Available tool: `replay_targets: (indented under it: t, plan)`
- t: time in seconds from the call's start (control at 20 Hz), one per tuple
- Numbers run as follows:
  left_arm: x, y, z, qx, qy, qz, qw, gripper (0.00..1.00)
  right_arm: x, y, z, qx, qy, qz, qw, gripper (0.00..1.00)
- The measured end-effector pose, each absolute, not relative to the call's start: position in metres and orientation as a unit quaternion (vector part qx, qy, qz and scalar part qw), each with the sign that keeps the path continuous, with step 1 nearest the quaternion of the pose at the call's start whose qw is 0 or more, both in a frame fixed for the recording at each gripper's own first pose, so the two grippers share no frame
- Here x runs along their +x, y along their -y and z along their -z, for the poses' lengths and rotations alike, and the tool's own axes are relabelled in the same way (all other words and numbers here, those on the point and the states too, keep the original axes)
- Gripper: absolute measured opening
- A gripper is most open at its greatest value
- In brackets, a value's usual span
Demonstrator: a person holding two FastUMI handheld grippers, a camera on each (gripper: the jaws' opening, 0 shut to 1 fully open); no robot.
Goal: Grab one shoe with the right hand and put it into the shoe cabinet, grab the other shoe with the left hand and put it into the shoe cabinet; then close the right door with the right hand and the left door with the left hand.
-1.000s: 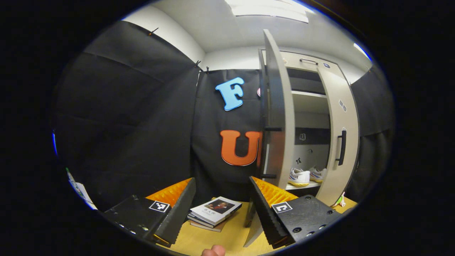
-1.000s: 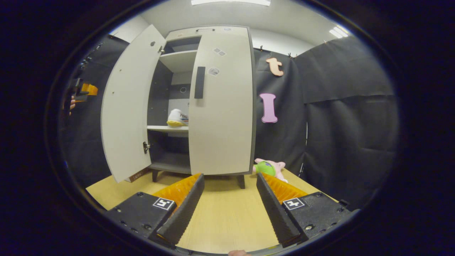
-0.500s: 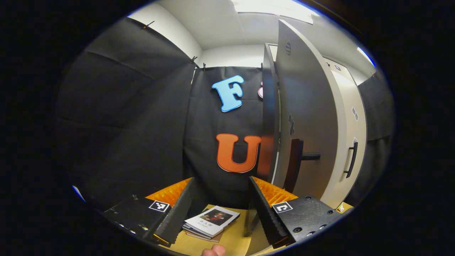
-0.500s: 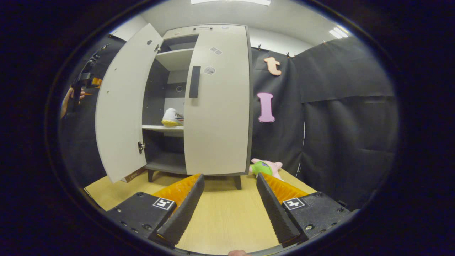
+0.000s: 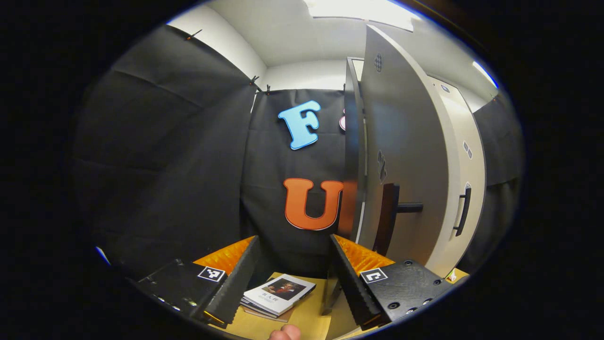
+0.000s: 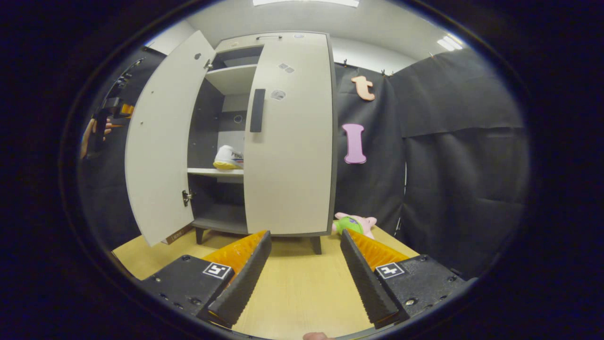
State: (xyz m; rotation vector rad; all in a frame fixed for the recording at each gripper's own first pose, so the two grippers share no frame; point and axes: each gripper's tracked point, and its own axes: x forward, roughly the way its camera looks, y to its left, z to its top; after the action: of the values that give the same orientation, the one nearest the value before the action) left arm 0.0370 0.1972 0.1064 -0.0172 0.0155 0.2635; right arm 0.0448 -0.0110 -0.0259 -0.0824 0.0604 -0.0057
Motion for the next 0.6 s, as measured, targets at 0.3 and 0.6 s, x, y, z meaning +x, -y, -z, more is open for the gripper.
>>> replay_targets:
  t: [0.3,0.6]
  plan:
    - [0.036,-0.182,-0.107,-0.013,-0.013,-0.123,0.992,0.88,0.044,0.010,0.029,-0.048,-0.033,-0.007,0.998,0.96]
    - [0.042,-0.140,-0.108,-0.018,-0.017,-0.078,0.997,0.88,0.043,0.017,0.028,-0.045,-0.035,-0.001,0.998,0.96]
